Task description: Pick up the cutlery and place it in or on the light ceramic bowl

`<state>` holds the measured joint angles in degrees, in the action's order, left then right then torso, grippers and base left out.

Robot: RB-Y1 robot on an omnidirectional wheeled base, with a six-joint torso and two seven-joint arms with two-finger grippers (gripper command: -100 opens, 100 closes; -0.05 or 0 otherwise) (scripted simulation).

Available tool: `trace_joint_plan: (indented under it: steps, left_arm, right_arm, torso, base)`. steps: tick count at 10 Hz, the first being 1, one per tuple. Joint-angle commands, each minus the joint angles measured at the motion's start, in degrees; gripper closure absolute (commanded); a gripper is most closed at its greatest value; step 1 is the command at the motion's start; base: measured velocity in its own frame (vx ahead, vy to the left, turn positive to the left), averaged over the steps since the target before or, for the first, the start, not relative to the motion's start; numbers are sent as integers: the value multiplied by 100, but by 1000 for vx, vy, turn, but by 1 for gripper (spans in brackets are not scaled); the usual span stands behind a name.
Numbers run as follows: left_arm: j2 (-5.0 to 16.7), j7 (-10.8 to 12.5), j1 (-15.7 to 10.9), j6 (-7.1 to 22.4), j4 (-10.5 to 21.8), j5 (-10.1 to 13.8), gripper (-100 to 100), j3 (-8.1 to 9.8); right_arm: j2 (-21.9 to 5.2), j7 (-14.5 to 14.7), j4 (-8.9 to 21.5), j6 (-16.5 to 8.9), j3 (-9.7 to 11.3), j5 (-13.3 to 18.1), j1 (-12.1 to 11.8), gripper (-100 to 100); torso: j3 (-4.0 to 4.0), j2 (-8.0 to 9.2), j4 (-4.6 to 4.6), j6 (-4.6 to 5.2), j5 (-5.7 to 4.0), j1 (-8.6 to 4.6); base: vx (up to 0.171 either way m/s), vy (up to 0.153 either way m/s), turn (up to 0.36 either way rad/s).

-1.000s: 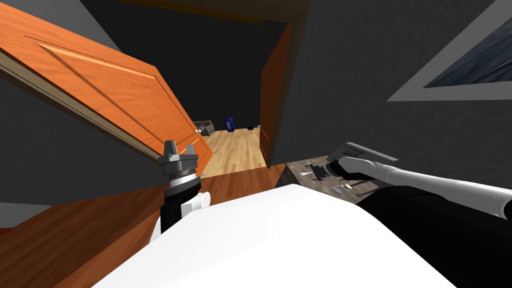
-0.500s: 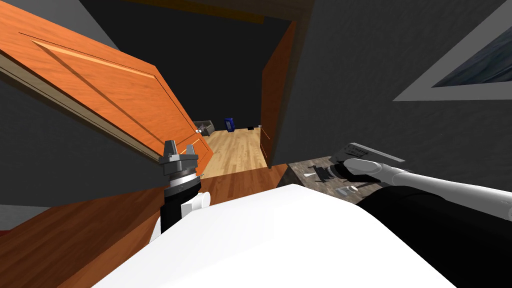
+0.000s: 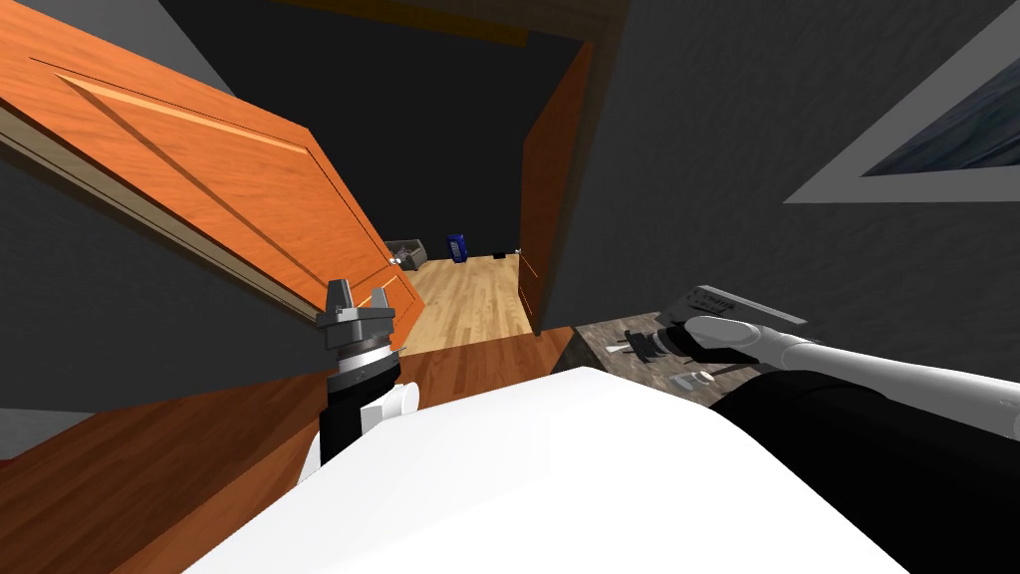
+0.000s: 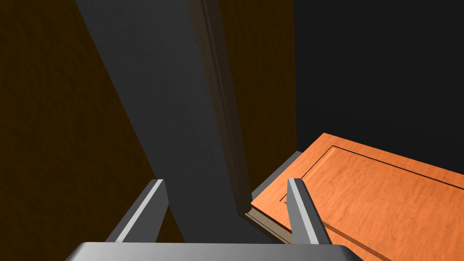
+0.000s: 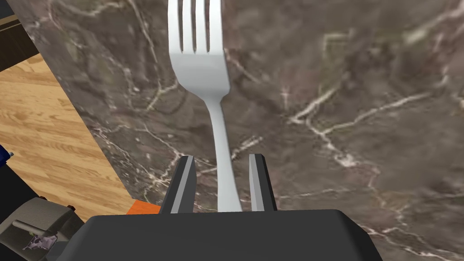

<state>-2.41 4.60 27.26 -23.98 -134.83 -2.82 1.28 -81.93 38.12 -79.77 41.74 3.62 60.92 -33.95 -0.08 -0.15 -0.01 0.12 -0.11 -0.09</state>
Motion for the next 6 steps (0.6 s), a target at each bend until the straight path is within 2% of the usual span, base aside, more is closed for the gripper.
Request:
trace_joint_plan:
  steps: [1,2,3,4,5,6]
  left_arm:
    - [0,0,0,0,0,0,0,0]
    - [0,0,0,0,0,0,0,0]
    - [0,0,0,0,0,0,0,0]
    - [0,0,0,0,0,0,0,0]
    - [1,0,-1,0,0,0,0,1]
    - [0,0,0,0,0,0,0,0]
  right_arm:
    - [0,0,0,0,0,0,0,100]
    - [0,0,0,-1,0,0,0,0]
    - [-27,-242,-160,-44,22,189,55,100]
    - [-66,-415,-356,-93,26,398,80,100]
    - [-66,-566,-356,-93,26,398,80,100]
    - [-105,-747,-553,-142,29,607,104,100]
  torso:
    - [0,0,0,0,0,0]
    - [0,0,0,0,0,0]
    - [0,0,0,0,0,0]
    - [2,3,1,-3,-2,-11]
    - [10,17,4,-2,-4,-29]
    - [11,19,4,2,-6,-27]
  base:
    - [0,0,0]
    - [0,0,0]
    - [-18,-40,1]
    - [-69,-93,18]
    - [-54,-68,20]
    - [-37,-56,-7]
